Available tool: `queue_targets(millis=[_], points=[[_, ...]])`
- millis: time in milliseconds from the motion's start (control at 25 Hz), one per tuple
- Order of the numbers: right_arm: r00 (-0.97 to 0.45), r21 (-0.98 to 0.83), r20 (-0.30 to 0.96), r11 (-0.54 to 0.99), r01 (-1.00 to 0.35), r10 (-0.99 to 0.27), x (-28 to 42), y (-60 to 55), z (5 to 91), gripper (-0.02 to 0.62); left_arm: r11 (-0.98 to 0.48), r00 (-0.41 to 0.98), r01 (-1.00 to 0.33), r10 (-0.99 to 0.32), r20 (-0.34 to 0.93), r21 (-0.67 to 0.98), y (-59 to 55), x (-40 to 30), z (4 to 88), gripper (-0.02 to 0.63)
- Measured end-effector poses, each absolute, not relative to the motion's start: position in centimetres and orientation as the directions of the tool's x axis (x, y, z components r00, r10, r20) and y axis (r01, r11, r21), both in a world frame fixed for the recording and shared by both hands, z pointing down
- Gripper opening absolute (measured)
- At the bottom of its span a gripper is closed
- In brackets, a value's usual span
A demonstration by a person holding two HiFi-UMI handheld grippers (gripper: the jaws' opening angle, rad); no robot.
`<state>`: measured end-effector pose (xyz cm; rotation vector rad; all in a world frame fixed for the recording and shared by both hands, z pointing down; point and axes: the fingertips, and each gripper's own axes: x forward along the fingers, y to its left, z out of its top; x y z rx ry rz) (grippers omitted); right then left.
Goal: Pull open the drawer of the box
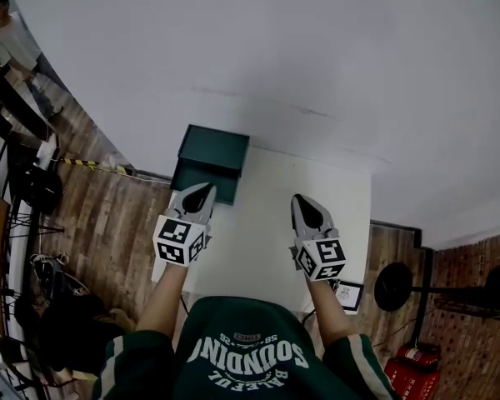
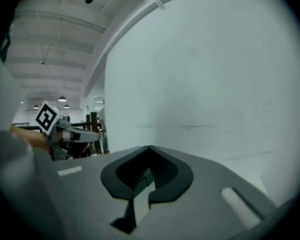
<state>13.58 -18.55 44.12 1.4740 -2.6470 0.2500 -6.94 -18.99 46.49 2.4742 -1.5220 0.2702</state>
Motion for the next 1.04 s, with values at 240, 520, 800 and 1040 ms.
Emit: queue_targets(millis=[240,520,800,1040], points=[[-0.533,-0.078,0.153,0.527,-0.846,-0.832,12.9,-17.8,43.8,0.002,-0.441,0.446,-0.894,-0.859,0.253,0.079,-18.4,-7.1,45.8,0.052],[-0.532,-0.078,0.163,0.527,-0.847,-0.831,12.8,-18.2,44.2,0.002,-0.439,0.446,-0.894,-0.857,0.257,0.087,-18.6,-6.9,46.1,0.052],[-0.536,-0.084,0.166,0.529,-0.844,-0.828,12.5,-17.9,44.4,0.002,-0.437,0.447,-0.894,-0.857,0.258,0.095,-18.4,-6.9,46.4,0.052],[-0.538,-0.098,0.167,0.529,-0.843,-0.826,12.7,-18.1,44.9,0.002,-0.433,0.441,-0.897,-0.859,0.260,0.094,-18.6,-6.7,46.7,0.052]])
